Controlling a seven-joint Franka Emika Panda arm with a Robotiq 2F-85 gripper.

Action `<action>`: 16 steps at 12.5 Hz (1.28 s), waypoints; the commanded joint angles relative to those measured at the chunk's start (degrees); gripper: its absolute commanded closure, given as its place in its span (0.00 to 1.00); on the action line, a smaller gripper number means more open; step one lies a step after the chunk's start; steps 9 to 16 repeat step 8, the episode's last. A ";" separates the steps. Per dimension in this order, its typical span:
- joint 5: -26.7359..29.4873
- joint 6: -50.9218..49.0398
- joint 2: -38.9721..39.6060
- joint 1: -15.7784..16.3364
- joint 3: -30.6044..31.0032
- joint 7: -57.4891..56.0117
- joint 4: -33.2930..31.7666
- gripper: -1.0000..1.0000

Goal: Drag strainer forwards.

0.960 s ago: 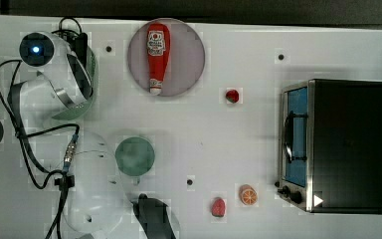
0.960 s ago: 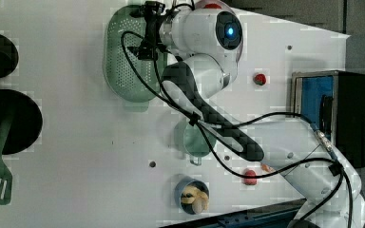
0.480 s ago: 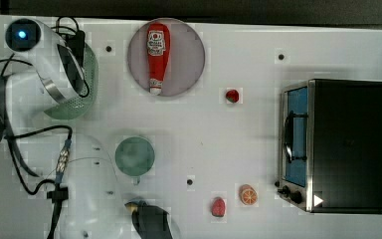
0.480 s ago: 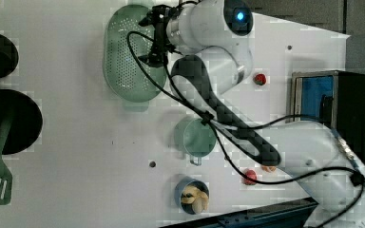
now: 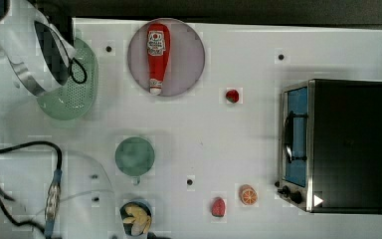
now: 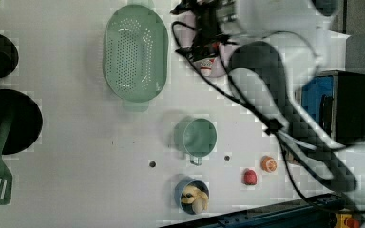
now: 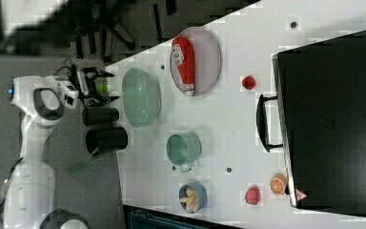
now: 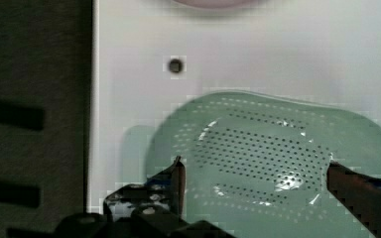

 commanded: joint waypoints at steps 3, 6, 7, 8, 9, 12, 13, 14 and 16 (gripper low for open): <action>0.08 5.91 -7.57 -6.92 -2.20 -20.40 -14.26 0.00; 0.08 5.54 -14.66 -9.52 -4.45 -33.81 -22.09 0.00; 0.08 5.44 -17.19 -10.39 -5.38 -38.12 -24.66 0.00; 0.08 5.36 -19.84 -11.24 -6.28 -41.13 -27.33 0.00; 0.08 5.36 -19.84 -11.24 -6.28 -41.13 -27.33 0.00; 0.08 5.36 -19.84 -11.24 -6.28 -41.13 -27.33 0.00; 0.08 5.36 -19.84 -11.24 -6.28 -41.13 -27.33 0.00; 0.08 5.36 -19.84 -11.24 -6.28 -41.13 -27.33 0.00; 0.08 5.36 -19.84 -11.24 -6.28 -41.13 -27.33 0.00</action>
